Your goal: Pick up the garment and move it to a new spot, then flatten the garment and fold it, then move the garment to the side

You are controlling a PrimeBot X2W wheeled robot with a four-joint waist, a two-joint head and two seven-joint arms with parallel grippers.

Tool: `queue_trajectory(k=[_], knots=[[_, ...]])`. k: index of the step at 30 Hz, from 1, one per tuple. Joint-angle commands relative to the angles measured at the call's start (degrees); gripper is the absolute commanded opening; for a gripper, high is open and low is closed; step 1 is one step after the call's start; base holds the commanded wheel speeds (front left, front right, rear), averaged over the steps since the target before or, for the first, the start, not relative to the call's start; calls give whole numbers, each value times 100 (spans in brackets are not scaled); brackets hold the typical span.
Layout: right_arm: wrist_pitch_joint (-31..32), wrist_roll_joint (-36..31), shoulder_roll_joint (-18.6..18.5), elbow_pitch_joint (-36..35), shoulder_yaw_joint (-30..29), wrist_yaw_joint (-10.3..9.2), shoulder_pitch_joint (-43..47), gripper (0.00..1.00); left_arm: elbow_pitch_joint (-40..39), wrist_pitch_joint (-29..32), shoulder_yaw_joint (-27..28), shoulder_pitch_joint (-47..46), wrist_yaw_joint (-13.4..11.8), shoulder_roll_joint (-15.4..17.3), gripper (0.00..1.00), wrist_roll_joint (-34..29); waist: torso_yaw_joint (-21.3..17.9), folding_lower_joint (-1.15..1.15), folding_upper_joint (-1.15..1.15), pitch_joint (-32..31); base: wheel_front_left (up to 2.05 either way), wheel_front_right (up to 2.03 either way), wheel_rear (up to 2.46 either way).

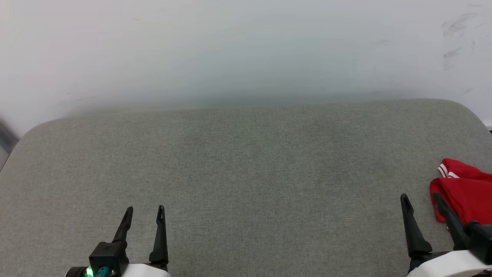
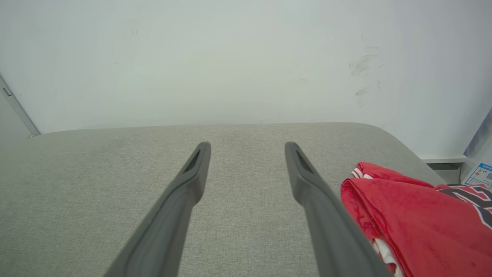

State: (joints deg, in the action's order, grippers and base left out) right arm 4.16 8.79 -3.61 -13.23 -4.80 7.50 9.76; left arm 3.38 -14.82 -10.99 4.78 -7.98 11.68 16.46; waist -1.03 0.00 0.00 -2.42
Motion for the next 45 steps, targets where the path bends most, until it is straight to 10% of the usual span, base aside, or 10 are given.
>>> queue_trajectory(k=[1,21,22,45], knots=[[21,-4,27,-39,4,-2,61,100,14,-27,-16,36,22,-20,100,11,6,0,0,2,0,0,0],[82,-20,76,-156,3,-2,79,100,116,-46,6,-87,68,-61,100,18,74,0,0,24,0,0,0],[88,-20,49,-107,7,1,5,0,117,-5,2,-33,48,-54,0,21,74,1,0,24,0,0,0],[53,2279,-16,730,58,0,-417,0,465,516,392,-288,444,-254,0,2093,79,1,0,63,0,0,0]])
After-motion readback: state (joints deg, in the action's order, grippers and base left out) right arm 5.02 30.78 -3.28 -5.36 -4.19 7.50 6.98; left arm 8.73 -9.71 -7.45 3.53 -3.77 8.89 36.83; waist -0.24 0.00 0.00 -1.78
